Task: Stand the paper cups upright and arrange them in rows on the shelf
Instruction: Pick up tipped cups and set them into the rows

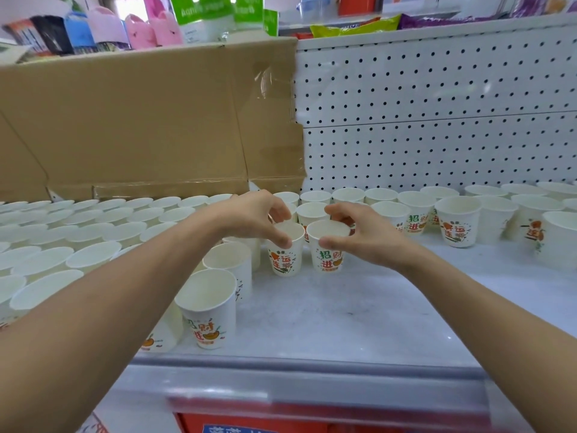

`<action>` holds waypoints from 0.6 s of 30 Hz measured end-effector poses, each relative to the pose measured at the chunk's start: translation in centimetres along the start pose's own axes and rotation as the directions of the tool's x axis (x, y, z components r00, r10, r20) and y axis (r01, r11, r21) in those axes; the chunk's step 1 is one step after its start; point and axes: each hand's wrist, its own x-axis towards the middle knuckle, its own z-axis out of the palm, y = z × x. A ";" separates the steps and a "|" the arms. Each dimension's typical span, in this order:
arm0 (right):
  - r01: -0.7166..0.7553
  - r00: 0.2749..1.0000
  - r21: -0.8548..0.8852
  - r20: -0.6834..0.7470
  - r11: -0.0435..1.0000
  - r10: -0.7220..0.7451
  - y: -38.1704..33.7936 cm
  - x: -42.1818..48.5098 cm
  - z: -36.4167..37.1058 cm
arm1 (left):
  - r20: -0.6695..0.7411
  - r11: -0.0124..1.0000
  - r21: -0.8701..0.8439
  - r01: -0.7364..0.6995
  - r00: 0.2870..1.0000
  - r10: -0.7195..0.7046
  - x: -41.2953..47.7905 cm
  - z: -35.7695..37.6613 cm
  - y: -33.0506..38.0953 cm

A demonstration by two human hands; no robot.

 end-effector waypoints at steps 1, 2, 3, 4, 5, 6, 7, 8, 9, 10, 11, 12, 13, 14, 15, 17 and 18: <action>-0.003 1.000 0.010 -0.013 1.000 0.003 0.0 0.1 0.2 | 0.000 1.000 -0.008 0.000 1.000 0.000 0.1 0.0 -0.1; -0.004 1.000 0.015 -0.028 1.000 0.005 0.0 0.1 0.5 | -0.002 1.000 -0.010 0.000 1.000 0.000 0.2 0.0 -0.2; -0.008 0.999 0.018 -0.041 1.000 0.008 -0.1 0.2 0.6 | -0.004 1.000 -0.009 0.000 1.000 0.000 0.3 0.0 -0.3; -0.010 0.999 0.023 -0.053 1.000 0.011 -0.1 0.2 0.7 | -0.002 1.000 -0.008 0.002 1.000 -0.002 0.4 0.0 -0.4; -0.012 0.998 0.024 -0.062 1.000 0.013 -0.2 0.2 0.8 | 0.001 1.000 -0.006 0.003 1.000 -0.003 0.4 0.0 -0.5; -0.012 0.998 0.020 -0.069 1.000 0.013 -0.2 0.1 0.9 | 0.005 1.000 -0.006 0.003 1.000 -0.003 0.5 0.0 -0.6; -0.011 0.997 0.012 -0.073 1.000 0.012 -0.3 0.1 1.0 | 0.010 1.000 -0.006 0.003 1.000 -0.003 0.5 0.0 -0.8; -0.011 0.997 0.006 -0.077 1.000 0.011 -0.4 0.1 1.1 | 0.015 1.000 -0.009 0.003 1.000 -0.003 0.4 0.0 -0.8; -0.012 0.997 -0.001 -0.080 1.000 0.012 -0.5 0.0 1.1 | 0.016 1.000 -0.010 0.006 1.000 -0.006 0.3 -0.1 -0.7; -0.015 0.996 -0.009 -0.086 1.000 0.014 -0.6 -0.1 1.2 | 0.012 1.000 -0.003 0.011 1.000 -0.011 0.0 -0.3 -0.5; -0.021 0.996 -0.021 -0.090 1.000 0.019 -0.7 -0.2 1.1 | -0.006 1.000 0.020 0.015 1.000 -0.015 -0.3 -0.5 -0.2; -0.023 0.995 -0.039 -0.093 0.999 0.019 -0.8 -0.5 1.0 | -0.040 0.999 0.048 0.016 0.999 -0.014 -0.7 -0.8 0.2; -0.019 0.995 -0.063 -0.096 0.998 0.013 -0.9 -0.9 0.7 | -0.089 0.998 0.059 0.006 0.996 -0.001 -1.2 -0.9 0.7; -0.006 0.995 -0.087 -0.102 0.996 -0.003 -0.9 -1.5 0.3 | -0.147 0.999 0.034 -0.014 0.989 0.019 -1.9 -0.9 1.3; 0.013 0.993 -0.099 -0.117 0.995 -0.024 -0.8 -2.3 -0.2 | -0.207 0.999 -0.020 -0.049 0.977 0.043 -2.7 -0.7 2.0; 0.039 0.984 -0.080 -0.172 0.996 -0.053 -0.2 -4.5 -1.1 | -0.305 0.977 -0.158 -0.144 0.948 0.090 -4.4 0.8 3.8; 0.043 0.976 -0.067 -0.212 0.997 -0.057 0.3 -5.9 -1.6 | -0.338 0.957 -0.214 -0.196 0.934 0.116 -5.2 1.9 5.0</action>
